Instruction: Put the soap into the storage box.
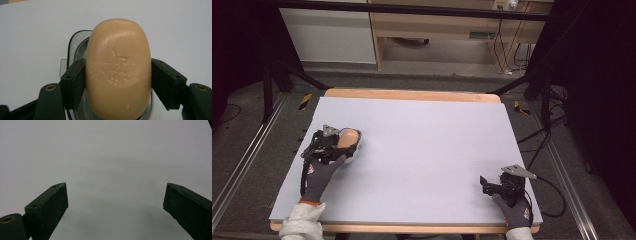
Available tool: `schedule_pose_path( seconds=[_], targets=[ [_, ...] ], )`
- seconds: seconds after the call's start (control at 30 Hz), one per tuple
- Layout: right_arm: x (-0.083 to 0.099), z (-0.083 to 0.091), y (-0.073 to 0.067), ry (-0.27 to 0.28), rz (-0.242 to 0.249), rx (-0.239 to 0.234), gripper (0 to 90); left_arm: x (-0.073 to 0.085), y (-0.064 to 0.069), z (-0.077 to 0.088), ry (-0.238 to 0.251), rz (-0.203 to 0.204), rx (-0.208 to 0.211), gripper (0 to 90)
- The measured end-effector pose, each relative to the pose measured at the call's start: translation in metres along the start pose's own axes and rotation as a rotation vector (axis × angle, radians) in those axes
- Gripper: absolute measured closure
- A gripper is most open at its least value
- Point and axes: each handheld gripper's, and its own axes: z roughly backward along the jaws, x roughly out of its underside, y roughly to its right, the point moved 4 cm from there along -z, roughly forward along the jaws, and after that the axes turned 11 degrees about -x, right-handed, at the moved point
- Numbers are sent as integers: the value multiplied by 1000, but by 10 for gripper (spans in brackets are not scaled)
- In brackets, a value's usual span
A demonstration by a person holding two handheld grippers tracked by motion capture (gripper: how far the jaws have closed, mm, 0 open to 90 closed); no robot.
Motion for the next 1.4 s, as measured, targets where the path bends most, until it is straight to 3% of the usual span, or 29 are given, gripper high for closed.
schedule_pose_path(
  seconds=[0.87,1.0,1.2,1.33,1.4],
  targets=[
    [0,0,0,-1,-2,1,60,3,3,-4,-17,3,-12,308],
    [0,0,0,-2,-1,0,60,2,3,-2,-5,-4,-28,322],
    [0,0,0,0,-1,2,60,2,2,0,0,3,-16,346],
    [0,0,0,1,1,3,60,-1,4,6,28,12,2,356],
    [0,1,0,3,2,4,60,-5,8,14,65,18,25,360]
  ],
)
